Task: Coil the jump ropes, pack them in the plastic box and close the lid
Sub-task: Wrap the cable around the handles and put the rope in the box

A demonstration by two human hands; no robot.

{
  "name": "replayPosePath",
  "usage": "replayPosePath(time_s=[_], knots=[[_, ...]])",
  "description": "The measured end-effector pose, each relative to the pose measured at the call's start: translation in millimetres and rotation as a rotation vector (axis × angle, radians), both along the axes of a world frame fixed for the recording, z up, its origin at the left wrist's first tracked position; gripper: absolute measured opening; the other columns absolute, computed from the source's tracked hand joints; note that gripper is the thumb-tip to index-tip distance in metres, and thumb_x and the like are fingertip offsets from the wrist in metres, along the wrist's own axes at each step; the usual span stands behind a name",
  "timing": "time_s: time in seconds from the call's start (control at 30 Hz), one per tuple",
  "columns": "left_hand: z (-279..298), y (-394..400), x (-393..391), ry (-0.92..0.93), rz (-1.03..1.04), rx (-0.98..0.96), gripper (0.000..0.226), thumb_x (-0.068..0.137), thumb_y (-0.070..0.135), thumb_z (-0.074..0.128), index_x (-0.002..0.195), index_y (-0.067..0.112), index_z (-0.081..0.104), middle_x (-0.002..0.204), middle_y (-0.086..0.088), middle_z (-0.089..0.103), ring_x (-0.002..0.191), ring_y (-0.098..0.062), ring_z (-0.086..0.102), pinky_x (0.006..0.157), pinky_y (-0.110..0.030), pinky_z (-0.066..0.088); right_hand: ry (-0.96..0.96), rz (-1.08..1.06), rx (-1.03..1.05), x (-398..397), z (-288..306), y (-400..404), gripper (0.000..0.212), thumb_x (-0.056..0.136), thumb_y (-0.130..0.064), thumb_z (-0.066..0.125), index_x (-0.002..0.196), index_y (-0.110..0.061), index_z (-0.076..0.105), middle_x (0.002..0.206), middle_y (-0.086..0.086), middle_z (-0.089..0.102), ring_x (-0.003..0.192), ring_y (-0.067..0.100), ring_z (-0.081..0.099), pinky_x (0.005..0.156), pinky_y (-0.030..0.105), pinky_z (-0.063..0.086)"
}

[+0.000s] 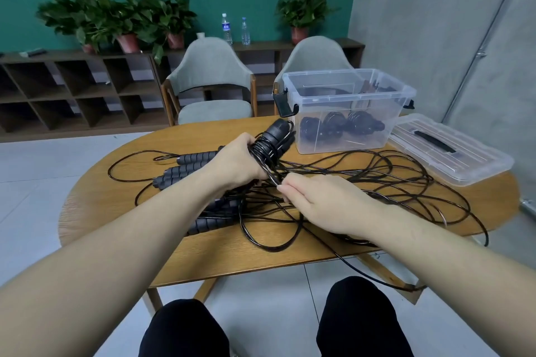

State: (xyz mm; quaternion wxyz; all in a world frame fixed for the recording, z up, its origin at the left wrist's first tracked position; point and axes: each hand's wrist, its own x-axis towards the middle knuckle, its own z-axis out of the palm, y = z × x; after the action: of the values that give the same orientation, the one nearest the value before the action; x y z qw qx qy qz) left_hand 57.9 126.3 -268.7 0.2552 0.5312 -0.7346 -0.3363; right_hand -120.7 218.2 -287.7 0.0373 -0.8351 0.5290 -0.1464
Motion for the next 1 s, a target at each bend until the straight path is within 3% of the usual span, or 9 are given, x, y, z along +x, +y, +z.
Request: replayPosePath(time_s=[0.2,0.4,0.47,0.53,0.6,0.67,0.7,0.87,1.0], knots=[[-3,9,4,0.274,-0.196,0.187,0.05,0.076,-0.003,0.079,0.116,0.01,0.053,0.092,-0.01,0.069,0.079,-0.019,0.066,0.073,-0.034,0.056,-0.136,-0.04,0.126,-18,-5,-8,0.034,0.103,-0.051,0.032,0.08,-0.033,0.05,0.07,-0.012,0.057,0.071,0.003,0.055,0.071,0.033,0.047],[1,7,11,0.203,-0.484,0.177,0.066,0.068,0.02,0.091,0.123,0.014,0.055,0.107,-0.006,0.071,0.101,-0.02,0.067,0.097,-0.047,0.054,-0.126,0.002,0.257,-29,8,-19,0.041,0.097,-0.059,0.037,0.073,-0.03,0.054,0.068,-0.01,0.056,0.066,0.003,0.053,0.066,0.025,0.044],[7,11,15,0.167,-0.532,0.186,0.077,0.059,0.027,0.092,0.126,0.02,0.054,0.117,0.001,0.07,0.111,-0.016,0.066,0.096,-0.038,0.054,-0.18,0.066,0.365,-33,11,-21,0.045,0.091,-0.065,0.041,0.079,-0.027,0.062,0.071,-0.014,0.061,0.069,-0.002,0.055,0.07,0.018,0.046],[14,16,17,0.114,-0.599,0.169,0.08,0.055,0.032,0.091,0.125,0.024,0.054,0.119,0.005,0.069,0.113,-0.012,0.066,0.094,-0.029,0.053,-0.231,0.148,0.435,-35,13,-24,0.044,0.087,-0.066,0.049,0.1,-0.029,0.068,0.096,-0.014,0.07,0.091,-0.003,0.062,0.087,0.02,0.05],[21,20,18,0.032,-0.701,0.131,0.077,0.059,0.029,0.092,0.124,0.021,0.052,0.121,0.002,0.067,0.113,-0.014,0.066,0.095,-0.032,0.054,-0.197,0.214,0.445,-38,15,-28,0.027,0.091,-0.05,0.061,0.107,-0.029,0.068,0.106,-0.008,0.071,0.099,0.005,0.065,0.093,0.026,0.052],[24,25,14,-0.075,-0.776,0.093,0.075,0.063,0.024,0.095,0.123,0.022,0.049,0.12,0.0,0.065,0.108,-0.017,0.067,0.094,-0.037,0.056,-0.066,0.196,0.445,-40,19,-30,0.006,0.093,-0.023,0.063,0.089,-0.026,0.065,0.09,-0.005,0.069,0.084,0.009,0.064,0.085,0.035,0.055],[25,27,12,-0.142,-0.794,0.07,0.074,0.063,0.027,0.096,0.12,0.026,0.049,0.116,0.002,0.067,0.103,-0.017,0.068,0.091,-0.04,0.057,0.001,0.162,0.44,-41,21,-30,0.015,0.092,-0.018,0.062,0.08,-0.027,0.061,0.081,-0.007,0.066,0.075,0.007,0.059,0.077,0.036,0.054],[28,35,-2,-0.54,-0.789,-0.077,0.077,0.05,0.062,0.09,0.106,0.046,0.039,0.105,0.01,0.066,0.09,-0.012,0.066,0.085,-0.044,0.056,0.215,0.019,0.397,-37,30,-32,0.043,0.087,-0.057,0.059,0.064,-0.023,0.05,0.052,-0.014,0.046,0.052,0.004,0.04,0.055,0.026,0.035],[26,44,-13,-0.973,-0.739,-0.185,0.108,0.063,0.056,0.089,0.144,0.03,0.021,0.106,0.002,0.063,0.09,-0.019,0.061,0.084,-0.039,0.054,0.202,-0.036,0.357,-39,41,-33,0.052,0.085,-0.066,0.06,0.062,-0.021,0.05,0.054,-0.009,0.045,0.052,0.007,0.04,0.057,0.028,0.038]])
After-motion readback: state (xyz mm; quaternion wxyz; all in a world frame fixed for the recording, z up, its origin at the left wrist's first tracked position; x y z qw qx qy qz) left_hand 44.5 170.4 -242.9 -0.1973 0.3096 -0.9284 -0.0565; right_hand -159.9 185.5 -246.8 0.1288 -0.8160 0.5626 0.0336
